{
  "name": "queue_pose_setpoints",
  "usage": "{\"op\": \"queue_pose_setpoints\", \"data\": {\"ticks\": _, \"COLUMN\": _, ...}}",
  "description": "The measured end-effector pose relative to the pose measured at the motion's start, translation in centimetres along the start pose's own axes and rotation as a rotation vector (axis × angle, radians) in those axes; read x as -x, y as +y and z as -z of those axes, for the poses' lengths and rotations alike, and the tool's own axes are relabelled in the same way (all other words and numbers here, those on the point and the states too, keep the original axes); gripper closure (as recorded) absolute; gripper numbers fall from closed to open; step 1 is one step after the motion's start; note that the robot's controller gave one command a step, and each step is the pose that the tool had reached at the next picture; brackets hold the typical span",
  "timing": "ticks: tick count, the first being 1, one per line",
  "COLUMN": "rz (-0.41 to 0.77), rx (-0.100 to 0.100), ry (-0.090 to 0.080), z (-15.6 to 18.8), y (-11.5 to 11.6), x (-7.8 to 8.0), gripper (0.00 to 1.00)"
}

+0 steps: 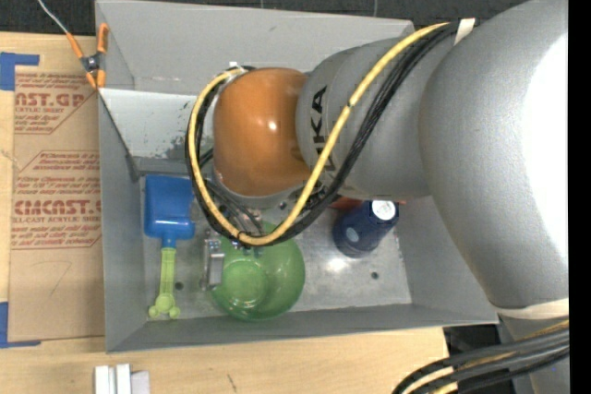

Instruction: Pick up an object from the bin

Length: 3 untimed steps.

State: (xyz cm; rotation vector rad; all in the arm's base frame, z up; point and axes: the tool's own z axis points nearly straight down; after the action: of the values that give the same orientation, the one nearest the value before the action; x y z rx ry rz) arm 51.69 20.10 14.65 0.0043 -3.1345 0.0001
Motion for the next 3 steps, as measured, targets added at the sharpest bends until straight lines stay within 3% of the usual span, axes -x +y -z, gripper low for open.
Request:
{"op": "queue_pose_setpoints", "data": {"ticks": 1, "rz": -0.003, "rx": 0.002, "ry": -0.007, "z": 0.4, "y": -0.1, "x": 0.2, "gripper": 0.00}}
{"op": "queue_pose_setpoints", "data": {"ticks": 2, "rz": 0.554, "rx": 0.001, "ry": -0.005, "z": -6.8, "y": -5.4, "x": -2.1, "gripper": 0.00}}
{"op": "queue_pose_setpoints", "data": {"ticks": 3, "rz": 0.427, "rx": 0.003, "ry": -0.012, "z": -2.0, "y": -4.1, "x": -2.4, "gripper": 0.00}}
